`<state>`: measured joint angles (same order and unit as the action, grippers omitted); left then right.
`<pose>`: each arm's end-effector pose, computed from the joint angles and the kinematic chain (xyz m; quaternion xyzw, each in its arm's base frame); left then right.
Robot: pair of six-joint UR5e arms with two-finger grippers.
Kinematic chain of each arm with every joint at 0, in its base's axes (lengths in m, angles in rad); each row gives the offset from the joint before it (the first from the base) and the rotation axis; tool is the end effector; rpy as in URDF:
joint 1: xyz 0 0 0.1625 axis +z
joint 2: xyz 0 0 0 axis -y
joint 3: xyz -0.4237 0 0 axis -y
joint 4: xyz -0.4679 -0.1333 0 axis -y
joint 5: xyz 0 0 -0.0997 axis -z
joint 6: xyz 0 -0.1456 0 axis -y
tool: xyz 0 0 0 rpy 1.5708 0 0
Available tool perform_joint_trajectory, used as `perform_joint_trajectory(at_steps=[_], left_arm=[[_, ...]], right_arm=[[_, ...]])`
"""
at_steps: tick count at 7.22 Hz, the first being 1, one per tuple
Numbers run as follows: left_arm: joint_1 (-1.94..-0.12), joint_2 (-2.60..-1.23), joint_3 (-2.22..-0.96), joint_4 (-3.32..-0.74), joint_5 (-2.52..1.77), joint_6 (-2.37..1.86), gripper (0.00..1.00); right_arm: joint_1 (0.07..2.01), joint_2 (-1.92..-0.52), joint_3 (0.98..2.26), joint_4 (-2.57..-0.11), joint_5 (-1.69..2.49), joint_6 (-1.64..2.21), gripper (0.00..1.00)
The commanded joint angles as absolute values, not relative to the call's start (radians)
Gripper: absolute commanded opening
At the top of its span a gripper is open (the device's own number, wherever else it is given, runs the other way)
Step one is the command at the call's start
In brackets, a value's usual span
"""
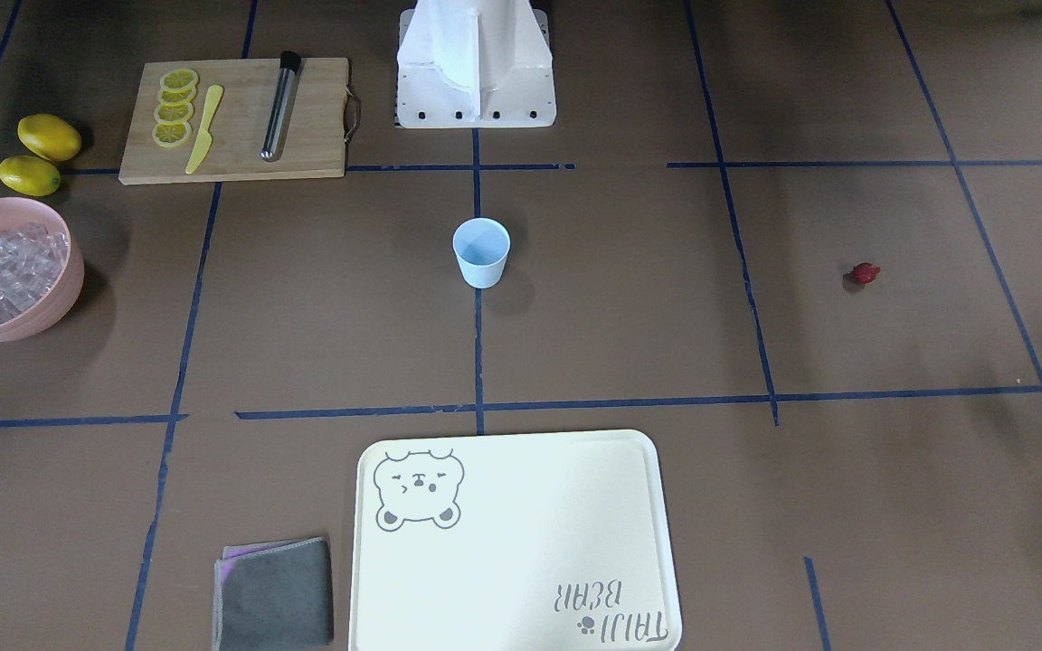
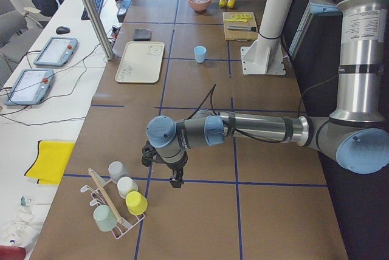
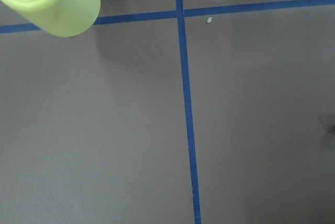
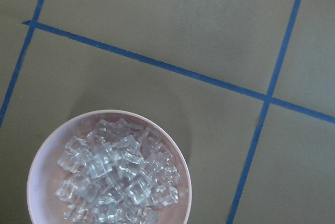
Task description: Put ice and strawberries in cup
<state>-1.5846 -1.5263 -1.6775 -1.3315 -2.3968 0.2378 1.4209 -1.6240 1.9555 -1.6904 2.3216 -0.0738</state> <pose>-0.0335 -0.5285 0.6714 -0.0302 0.4068 0.0667 0.9106 -0.0470 -0.5388 0.5164 0.0844 -0.3681 -0.1418 0.9150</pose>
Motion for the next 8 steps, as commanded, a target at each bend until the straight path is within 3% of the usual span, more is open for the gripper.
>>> perform_joint_trajectory(at_steps=[1,8], left_arm=[[-1.585,-1.526,-1.675,-1.333,-2.398,0.238,1.00],[-1.583,-1.526,-1.672,-1.333,-2.398,0.238,1.00]], right_arm=[[1.285,-1.562,1.973,-1.689,2.241,-0.071,1.00],[1.106,-1.705,1.947,-1.349,2.186,0.088,0.95]])
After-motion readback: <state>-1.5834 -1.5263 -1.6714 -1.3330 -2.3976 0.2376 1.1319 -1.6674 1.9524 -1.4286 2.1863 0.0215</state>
